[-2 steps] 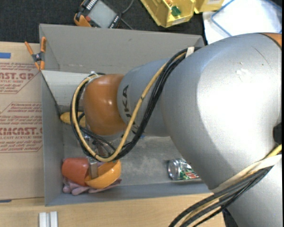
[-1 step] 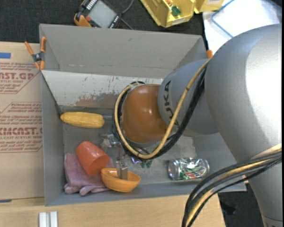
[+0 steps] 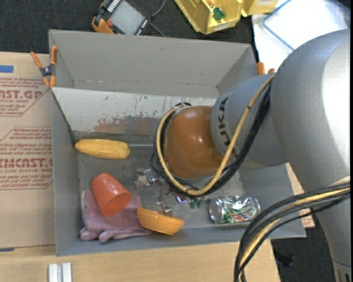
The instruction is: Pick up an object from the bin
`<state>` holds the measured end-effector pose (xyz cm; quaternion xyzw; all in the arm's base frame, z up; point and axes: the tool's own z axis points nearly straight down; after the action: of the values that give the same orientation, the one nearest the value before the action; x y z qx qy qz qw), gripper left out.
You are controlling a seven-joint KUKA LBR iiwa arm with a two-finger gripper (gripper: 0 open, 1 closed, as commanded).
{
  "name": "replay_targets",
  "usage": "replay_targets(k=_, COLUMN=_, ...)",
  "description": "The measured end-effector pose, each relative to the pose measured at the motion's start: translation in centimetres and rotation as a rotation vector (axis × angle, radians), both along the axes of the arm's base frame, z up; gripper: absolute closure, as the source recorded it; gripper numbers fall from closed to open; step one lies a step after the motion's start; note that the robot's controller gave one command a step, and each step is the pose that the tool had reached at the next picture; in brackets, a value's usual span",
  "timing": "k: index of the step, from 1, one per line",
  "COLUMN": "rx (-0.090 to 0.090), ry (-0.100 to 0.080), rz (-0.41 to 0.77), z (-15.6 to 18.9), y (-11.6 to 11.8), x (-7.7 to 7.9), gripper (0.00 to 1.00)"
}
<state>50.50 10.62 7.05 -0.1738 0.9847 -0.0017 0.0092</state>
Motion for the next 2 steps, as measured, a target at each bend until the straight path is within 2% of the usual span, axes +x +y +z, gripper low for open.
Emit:
replay_targets(k=1, rx=-0.001, ry=-0.009, rz=0.196, z=8.8, y=-1.6, x=2.9, gripper=0.00)
replay_targets(k=2, rx=-0.005, ry=0.004, rz=0.418, z=4.1, y=6.2, x=2.4, gripper=0.00)
